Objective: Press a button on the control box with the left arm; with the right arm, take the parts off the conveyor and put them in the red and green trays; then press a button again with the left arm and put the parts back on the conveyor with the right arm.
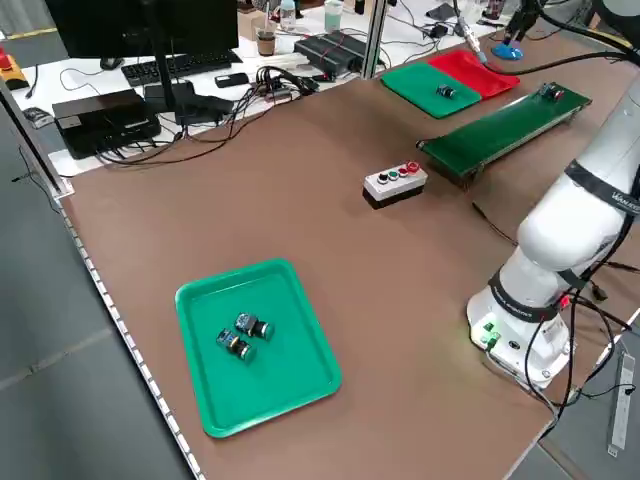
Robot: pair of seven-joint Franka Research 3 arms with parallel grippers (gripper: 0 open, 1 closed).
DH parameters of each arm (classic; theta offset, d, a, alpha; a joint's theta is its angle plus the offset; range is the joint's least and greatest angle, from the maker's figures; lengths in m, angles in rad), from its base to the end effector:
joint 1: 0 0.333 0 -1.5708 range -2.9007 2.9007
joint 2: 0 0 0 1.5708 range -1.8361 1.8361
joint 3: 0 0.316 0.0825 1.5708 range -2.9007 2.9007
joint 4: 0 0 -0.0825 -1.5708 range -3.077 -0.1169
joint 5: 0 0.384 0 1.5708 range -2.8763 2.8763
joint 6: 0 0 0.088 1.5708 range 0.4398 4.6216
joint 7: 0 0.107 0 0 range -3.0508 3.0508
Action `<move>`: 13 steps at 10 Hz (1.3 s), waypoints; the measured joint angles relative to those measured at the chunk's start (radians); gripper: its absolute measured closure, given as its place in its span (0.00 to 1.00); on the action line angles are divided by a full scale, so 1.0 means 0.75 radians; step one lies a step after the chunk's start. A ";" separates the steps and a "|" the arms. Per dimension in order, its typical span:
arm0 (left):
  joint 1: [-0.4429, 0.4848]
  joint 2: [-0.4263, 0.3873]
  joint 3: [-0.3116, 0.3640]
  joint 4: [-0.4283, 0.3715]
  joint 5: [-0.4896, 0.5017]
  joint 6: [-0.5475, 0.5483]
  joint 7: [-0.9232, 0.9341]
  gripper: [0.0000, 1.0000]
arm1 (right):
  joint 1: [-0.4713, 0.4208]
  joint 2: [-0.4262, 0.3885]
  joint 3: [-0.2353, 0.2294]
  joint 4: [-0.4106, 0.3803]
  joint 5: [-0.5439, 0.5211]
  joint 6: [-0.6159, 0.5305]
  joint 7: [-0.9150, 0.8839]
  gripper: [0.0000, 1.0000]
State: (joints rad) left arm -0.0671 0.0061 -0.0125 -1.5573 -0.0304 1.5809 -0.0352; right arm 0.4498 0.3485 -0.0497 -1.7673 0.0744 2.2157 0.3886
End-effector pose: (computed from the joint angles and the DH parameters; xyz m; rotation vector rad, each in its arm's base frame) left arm 0.5556 -0.0475 0.6284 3.1093 -0.0690 0.0245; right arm 0.6011 0.2598 0.3759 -3.0591 0.0404 -0.1157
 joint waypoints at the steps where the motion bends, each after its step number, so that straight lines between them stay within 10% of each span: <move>1: 0.000 0.000 -0.001 0.000 0.000 0.000 0.000 0.00 | 0.015 0.084 0.000 0.079 0.000 0.031 0.074 0.00; 9: 0.000 0.000 0.000 0.001 0.000 0.000 0.000 0.00 | 0.070 0.497 -0.005 0.262 -0.003 0.592 0.302 0.00; 13: 0.000 0.000 -0.002 0.002 0.000 0.000 0.000 0.00 | 0.065 0.607 -0.021 0.313 -0.186 0.640 0.304 0.00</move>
State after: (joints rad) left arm -0.0675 0.0061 -0.0138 -1.5561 -0.0304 1.5809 -0.0353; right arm 0.4989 0.8038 -0.0658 -1.5323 -0.0652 2.6957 0.6164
